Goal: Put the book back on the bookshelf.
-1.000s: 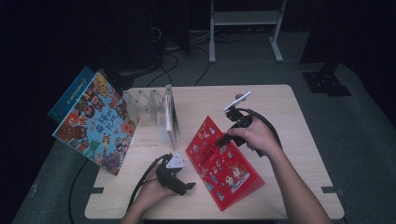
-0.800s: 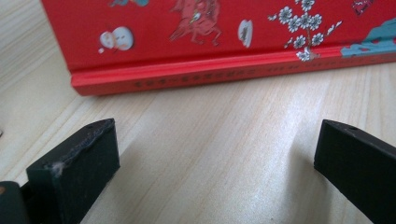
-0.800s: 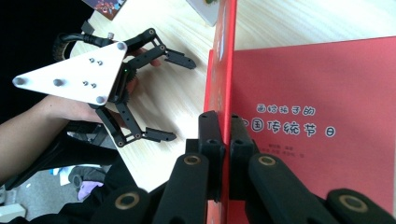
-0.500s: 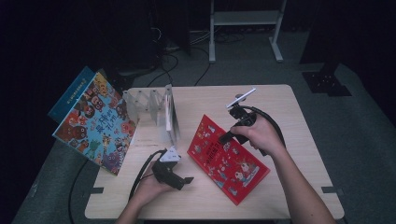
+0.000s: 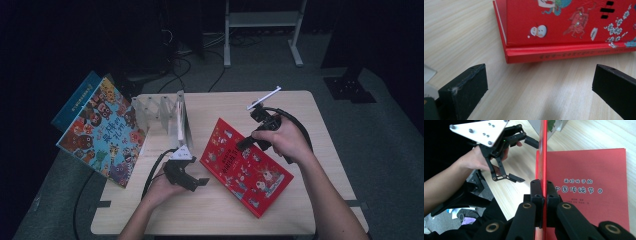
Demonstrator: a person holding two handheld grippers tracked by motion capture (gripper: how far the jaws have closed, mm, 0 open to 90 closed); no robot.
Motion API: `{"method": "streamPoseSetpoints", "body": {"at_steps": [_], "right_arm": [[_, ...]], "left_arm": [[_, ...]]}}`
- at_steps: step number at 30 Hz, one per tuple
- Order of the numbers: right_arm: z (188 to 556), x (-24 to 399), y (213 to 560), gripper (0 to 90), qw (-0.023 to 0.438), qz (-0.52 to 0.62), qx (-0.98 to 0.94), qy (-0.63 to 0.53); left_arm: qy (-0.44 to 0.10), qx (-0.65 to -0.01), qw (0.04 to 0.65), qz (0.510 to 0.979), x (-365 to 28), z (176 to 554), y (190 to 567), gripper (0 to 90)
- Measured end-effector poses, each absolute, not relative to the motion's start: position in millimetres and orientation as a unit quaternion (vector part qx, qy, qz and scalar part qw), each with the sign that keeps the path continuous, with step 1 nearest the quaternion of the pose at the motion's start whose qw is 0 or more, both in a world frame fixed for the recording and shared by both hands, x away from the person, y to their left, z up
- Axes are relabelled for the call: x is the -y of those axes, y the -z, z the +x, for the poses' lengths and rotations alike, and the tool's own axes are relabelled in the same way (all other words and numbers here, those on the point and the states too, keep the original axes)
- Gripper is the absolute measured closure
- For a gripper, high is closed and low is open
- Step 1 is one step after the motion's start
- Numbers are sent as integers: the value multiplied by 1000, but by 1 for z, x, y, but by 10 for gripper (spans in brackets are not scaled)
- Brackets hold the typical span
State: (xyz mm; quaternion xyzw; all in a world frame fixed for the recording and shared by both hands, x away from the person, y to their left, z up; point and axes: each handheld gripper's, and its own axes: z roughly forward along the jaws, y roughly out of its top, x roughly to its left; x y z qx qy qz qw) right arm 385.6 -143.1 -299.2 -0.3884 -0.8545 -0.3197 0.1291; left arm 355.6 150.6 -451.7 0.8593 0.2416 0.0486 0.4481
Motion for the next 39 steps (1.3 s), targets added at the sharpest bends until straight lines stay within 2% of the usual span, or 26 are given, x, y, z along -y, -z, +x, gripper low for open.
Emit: {"method": "streamPoseSetpoints", "body": {"at_steps": [14, 20, 25, 28, 39], "right_arm": [[383, 137, 290, 876, 142, -366, 858, 330], [382, 132, 292, 876, 146, -362, 862, 323], [383, 129, 293, 875, 139, -362, 863, 324], [383, 132, 291, 876, 143, -361, 861, 328], [381, 135, 285, 876, 141, -358, 861, 333]], "left_arm": [[-3, -231, 482, 845, -148, 361, 446, 0], [23, -223, 528, 819, -148, 361, 433, 14], [11, -220, 513, 830, -146, 361, 430, 1], [-2, -240, 501, 832, -153, 363, 436, 0], [24, -249, 480, 840, -154, 366, 452, 0]]}}
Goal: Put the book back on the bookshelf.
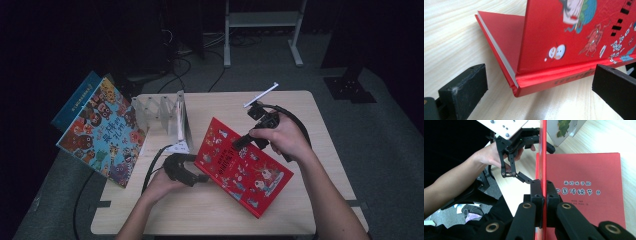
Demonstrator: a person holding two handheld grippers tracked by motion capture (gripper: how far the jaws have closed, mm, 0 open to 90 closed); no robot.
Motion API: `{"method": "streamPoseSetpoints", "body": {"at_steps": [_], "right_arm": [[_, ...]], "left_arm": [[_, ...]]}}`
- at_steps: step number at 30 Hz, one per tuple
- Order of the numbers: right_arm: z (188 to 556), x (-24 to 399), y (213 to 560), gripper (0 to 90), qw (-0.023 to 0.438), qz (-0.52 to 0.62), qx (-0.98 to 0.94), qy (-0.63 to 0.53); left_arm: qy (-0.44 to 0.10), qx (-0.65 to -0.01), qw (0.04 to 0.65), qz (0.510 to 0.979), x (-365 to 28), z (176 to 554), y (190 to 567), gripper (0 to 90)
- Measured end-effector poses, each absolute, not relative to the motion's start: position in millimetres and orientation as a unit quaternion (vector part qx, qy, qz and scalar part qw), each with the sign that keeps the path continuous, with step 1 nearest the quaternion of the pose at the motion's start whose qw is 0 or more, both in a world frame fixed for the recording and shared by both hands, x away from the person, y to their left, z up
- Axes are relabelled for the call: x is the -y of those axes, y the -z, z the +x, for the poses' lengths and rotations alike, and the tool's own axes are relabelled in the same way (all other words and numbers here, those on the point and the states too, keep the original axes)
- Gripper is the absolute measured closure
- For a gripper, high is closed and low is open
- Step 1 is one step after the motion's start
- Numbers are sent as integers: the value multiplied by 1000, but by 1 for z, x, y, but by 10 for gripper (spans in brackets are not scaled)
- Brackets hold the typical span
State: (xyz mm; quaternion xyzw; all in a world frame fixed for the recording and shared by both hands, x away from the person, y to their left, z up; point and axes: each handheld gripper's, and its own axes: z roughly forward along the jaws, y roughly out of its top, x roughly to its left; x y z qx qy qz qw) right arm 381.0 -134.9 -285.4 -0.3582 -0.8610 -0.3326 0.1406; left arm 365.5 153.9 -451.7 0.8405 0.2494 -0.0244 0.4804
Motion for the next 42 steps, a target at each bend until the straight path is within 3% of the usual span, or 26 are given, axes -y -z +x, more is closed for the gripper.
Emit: {"method": "streamPoseSetpoints", "body": {"at_steps": [18, 42], "right_arm": [[379, 136, 286, 875, 142, -357, 859, 339], [373, 145, 296, 875, 138, -353, 839, 389]], "left_arm": [[81, -250, 526, 809, -153, 368, 448, 0], [89, -239, 561, 788, -162, 372, 431, 0]]}}
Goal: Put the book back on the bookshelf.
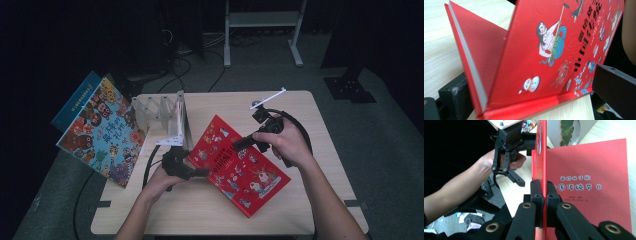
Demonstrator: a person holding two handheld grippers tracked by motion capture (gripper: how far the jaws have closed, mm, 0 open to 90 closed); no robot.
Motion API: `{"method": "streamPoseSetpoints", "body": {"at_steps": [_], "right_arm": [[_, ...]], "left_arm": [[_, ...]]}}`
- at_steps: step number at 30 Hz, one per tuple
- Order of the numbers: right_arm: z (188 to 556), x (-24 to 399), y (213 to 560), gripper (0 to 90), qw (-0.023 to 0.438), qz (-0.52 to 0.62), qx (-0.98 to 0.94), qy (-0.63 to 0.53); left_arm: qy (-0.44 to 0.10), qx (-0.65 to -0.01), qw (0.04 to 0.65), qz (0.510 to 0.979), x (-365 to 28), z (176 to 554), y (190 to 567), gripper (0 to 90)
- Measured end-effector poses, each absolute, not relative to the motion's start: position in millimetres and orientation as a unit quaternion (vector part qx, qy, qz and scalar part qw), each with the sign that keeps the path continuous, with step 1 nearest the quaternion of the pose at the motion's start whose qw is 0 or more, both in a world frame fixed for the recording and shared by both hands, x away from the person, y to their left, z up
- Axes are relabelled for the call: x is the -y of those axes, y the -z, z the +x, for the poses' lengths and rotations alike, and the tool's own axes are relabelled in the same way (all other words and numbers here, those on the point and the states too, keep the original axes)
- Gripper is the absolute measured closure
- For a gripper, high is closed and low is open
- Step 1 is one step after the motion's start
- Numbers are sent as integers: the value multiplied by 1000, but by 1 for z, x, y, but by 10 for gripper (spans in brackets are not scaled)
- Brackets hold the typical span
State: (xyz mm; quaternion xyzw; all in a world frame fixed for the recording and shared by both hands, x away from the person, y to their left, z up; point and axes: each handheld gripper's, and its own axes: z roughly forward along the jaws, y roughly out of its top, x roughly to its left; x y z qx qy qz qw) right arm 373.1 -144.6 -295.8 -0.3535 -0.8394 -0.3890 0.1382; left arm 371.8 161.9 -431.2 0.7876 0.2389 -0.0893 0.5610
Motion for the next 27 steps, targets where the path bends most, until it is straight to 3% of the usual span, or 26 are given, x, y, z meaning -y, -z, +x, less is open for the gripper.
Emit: {"method": "streamPoseSetpoints", "body": {"at_steps": [16, 27], "right_arm": [[370, 155, 300, 874, 123, -335, 815, 457], [367, 165, 301, 874, 124, -321, 794, 501]], "left_arm": [[69, -222, 588, 774, -171, 376, 400, 3], [42, -220, 611, 759, -180, 380, 380, 202]]}}
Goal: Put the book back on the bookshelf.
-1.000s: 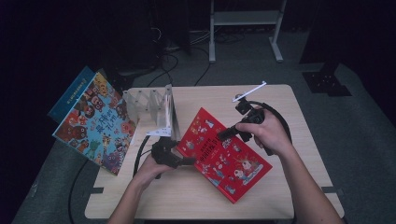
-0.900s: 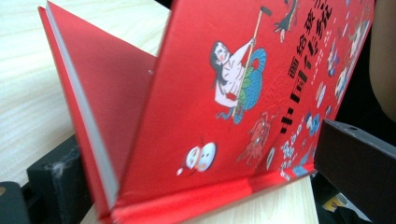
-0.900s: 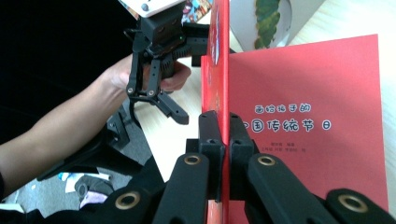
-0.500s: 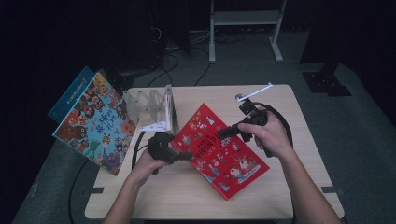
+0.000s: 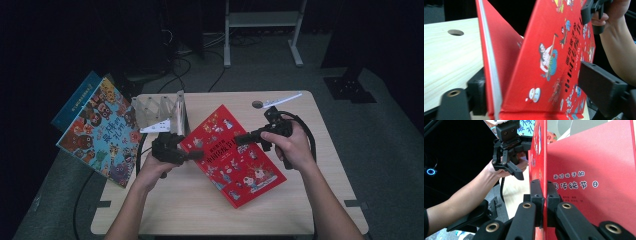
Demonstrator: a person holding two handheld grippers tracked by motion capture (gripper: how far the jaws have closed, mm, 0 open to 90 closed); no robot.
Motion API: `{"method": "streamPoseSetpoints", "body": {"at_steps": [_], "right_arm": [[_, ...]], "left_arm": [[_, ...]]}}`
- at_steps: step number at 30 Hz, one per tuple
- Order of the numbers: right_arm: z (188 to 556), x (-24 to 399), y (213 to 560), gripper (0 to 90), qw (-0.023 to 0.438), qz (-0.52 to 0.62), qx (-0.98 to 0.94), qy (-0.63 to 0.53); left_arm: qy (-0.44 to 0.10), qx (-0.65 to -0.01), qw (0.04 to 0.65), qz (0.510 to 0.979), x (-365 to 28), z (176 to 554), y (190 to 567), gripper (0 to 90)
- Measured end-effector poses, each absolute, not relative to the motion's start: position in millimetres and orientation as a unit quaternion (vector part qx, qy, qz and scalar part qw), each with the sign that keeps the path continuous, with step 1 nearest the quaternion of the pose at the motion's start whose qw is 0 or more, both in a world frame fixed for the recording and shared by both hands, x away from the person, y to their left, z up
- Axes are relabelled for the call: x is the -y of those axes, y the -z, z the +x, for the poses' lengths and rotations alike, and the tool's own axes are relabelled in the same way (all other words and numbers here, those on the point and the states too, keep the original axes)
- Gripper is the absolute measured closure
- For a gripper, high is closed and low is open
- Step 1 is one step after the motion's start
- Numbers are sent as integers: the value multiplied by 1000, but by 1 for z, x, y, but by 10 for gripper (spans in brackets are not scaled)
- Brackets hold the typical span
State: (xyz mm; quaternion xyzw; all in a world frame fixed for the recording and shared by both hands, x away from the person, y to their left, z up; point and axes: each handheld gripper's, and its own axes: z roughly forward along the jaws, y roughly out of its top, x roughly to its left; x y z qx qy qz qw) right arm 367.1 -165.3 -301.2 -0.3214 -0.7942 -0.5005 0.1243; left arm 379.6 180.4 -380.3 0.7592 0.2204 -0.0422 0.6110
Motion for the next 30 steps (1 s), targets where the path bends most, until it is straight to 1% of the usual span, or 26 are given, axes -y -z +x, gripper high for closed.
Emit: {"method": "streamPoseSetpoints", "body": {"at_steps": [1, 6, 16, 19, 30], "right_arm": [[367, 166, 302, 874, 123, -318, 793, 505], [366, 169, 305, 874, 121, -310, 789, 517], [364, 172, 307, 874, 111, -289, 783, 540], [364, 174, 309, 874, 109, -281, 780, 548], [367, 180, 320, 867, 118, -256, 772, 570]], "left_arm": [[42, -220, 611, 759, -180, 380, 380, 232], [30, -224, 598, 769, -182, 382, 377, 325], [44, -202, 561, 802, -185, 388, 359, 407], [45, -199, 557, 805, -186, 389, 356, 437], [71, -167, 546, 818, -188, 394, 341, 587]]}}
